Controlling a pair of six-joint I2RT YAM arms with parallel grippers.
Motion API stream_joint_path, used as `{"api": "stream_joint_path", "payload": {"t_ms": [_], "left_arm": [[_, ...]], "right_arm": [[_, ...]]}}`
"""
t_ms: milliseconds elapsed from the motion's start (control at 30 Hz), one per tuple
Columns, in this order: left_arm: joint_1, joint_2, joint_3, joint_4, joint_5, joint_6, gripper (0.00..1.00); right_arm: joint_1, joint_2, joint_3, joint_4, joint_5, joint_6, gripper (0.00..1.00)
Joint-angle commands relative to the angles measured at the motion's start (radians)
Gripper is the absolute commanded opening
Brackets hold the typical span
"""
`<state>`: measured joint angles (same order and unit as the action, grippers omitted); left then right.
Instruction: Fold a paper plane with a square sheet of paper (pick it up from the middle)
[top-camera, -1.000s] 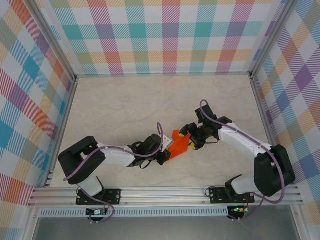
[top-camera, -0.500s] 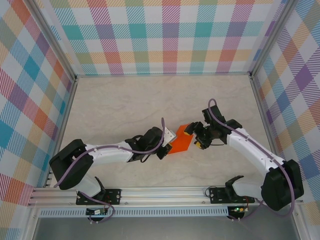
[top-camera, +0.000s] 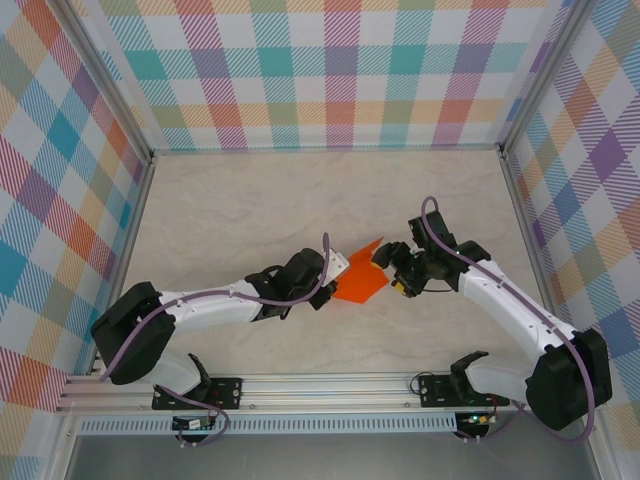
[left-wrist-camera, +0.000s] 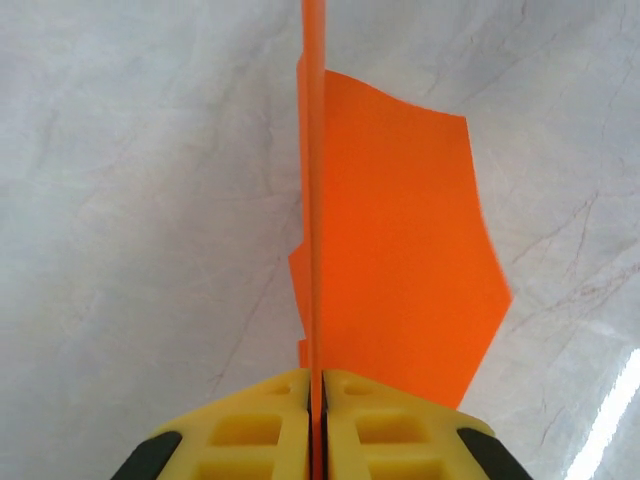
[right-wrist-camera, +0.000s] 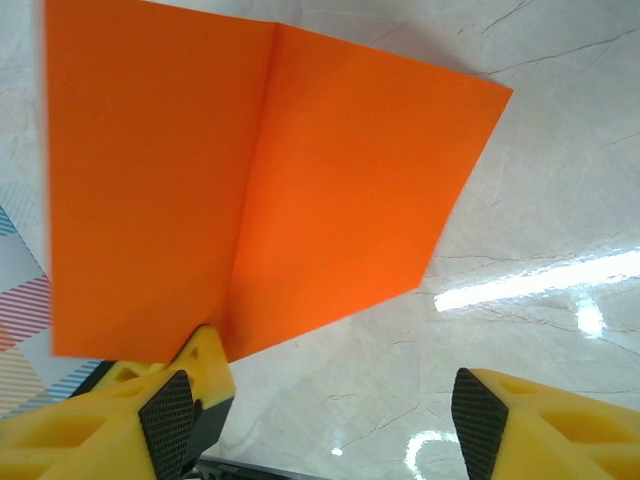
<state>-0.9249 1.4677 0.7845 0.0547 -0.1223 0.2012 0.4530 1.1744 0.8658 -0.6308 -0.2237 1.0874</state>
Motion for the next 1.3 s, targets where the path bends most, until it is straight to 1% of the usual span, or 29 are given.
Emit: {"api": "stream_joint_path", "payload": {"t_ms": [0,100,267,367,533,667,800,933,1100,1267], "left_arm": [[0.011,-0.043,0.053,-0.003,-0.035,0.018,0.10],[0.014,-0.034,0.055,0.020,-0.024,0.009,0.11],[0.013,0.047,0.030,0.061,-0.013,-0.043,0.11],[0.011,0.092,0.016,0.083,-0.002,-0.084,0.10],[-0.009,0.136,0.004,0.094,0.052,-0.142,0.11],[-0.032,0.160,-0.012,0.094,0.093,-0.172,0.11],[-0.056,0.185,-0.023,0.093,0.128,-0.192,0.12],[-0.073,0.205,-0.020,0.081,0.155,-0.201,0.12],[-0.087,0.221,-0.008,0.064,0.161,-0.191,0.12],[-0.094,0.224,0.002,0.055,0.156,-0.174,0.12]], "right_arm": [[-0.005,-0.028,0.007,-0.030,0.019,-0.017,0.71],[-0.004,-0.042,0.008,-0.037,0.034,-0.017,0.72],[-0.007,-0.051,-0.010,-0.029,0.038,-0.018,0.72],[-0.007,-0.058,-0.039,0.004,0.023,-0.016,0.72],[-0.007,-0.068,-0.110,0.104,-0.023,0.004,0.72],[-0.008,-0.057,-0.116,0.107,-0.038,0.031,0.72],[-0.007,-0.011,-0.100,0.084,-0.051,0.072,0.72],[-0.007,0.077,-0.064,0.094,-0.120,0.076,0.70],[-0.004,0.165,-0.017,0.094,-0.178,0.067,0.69],[-0.004,0.227,0.026,0.052,-0.196,0.084,0.69]]}}
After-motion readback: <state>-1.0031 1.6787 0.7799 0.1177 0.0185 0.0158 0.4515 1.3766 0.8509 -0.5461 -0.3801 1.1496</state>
